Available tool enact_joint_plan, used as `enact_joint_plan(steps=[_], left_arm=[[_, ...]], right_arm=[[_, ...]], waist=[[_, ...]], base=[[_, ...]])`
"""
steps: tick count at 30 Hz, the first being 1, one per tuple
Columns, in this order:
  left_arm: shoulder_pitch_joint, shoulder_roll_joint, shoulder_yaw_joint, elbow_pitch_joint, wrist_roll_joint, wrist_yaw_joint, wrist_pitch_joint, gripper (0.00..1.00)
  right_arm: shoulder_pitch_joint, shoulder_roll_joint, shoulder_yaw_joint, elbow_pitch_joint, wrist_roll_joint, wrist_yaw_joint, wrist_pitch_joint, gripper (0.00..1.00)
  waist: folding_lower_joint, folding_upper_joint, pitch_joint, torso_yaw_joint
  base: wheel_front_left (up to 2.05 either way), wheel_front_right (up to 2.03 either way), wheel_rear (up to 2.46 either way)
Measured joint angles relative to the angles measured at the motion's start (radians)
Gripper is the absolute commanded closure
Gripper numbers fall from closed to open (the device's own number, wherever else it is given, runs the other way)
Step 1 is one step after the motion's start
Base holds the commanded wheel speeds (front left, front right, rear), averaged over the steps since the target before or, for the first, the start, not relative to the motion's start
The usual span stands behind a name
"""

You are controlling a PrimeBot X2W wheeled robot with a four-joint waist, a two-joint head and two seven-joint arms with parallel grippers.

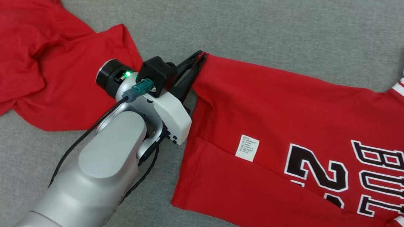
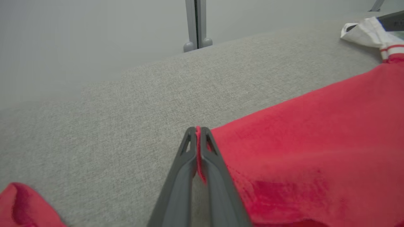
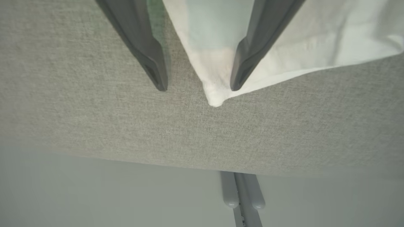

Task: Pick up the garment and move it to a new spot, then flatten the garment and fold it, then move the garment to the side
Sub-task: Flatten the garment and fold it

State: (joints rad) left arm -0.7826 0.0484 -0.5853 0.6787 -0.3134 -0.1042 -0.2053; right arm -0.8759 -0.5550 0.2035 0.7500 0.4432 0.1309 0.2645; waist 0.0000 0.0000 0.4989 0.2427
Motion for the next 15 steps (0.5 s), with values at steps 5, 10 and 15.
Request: enact_joint_plan(steps=[5,10,15], left_arm=[[0.002,0.0,-0.027,-0.034,-0.016,0.014,0.011,1.0],[0.002,0.0,-0.047,-0.058,-0.029,0.026,0.02,1.0],[0.003,0.0,-0.053,-0.061,-0.037,0.035,0.026,1.0]], right_arm=[[-0.05,-0.016,0.041,0.051,0.022,0.0,0.001,0.0],[-0.087,-0.028,0.09,0.082,0.048,0.0,0.014,0.0],[-0.11,-0.029,0.133,0.108,0.066,0.0,0.023,1.0]], waist=[[0.0,0.0,0.021,0.026],[0.0,0.0,0.031,0.035],[0.0,0.0,0.032,0.032]], base=[[0.0,0.0,0.0],[0.0,0.0,0.0],[0.0,0.0,0.0]])
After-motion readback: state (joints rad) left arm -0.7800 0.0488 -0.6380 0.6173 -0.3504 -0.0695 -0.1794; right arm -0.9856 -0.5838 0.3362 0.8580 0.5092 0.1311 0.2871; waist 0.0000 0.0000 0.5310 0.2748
